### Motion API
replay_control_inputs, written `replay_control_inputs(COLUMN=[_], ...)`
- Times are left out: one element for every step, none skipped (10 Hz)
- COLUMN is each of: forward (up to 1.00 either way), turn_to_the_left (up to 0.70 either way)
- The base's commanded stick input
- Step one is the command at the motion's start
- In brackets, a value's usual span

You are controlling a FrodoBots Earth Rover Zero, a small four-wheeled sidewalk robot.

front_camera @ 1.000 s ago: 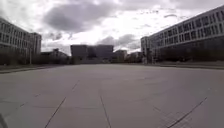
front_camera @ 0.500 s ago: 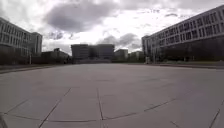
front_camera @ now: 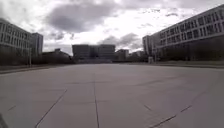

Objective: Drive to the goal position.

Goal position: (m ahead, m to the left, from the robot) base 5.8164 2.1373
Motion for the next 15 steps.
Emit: replay_control_inputs(forward=[0.70,0.70,0.70,0.70,0.70,0.70,0.70,0.70,0.70,0.70,0.70,0.70,0.70,0.70,0.70], turn_to_the_left=[0.01,0.01,0.01,0.01,0.01,0.01,0.01,0.01,0.01,0.01,0.01,0.01,0.01,0.01,0.01])
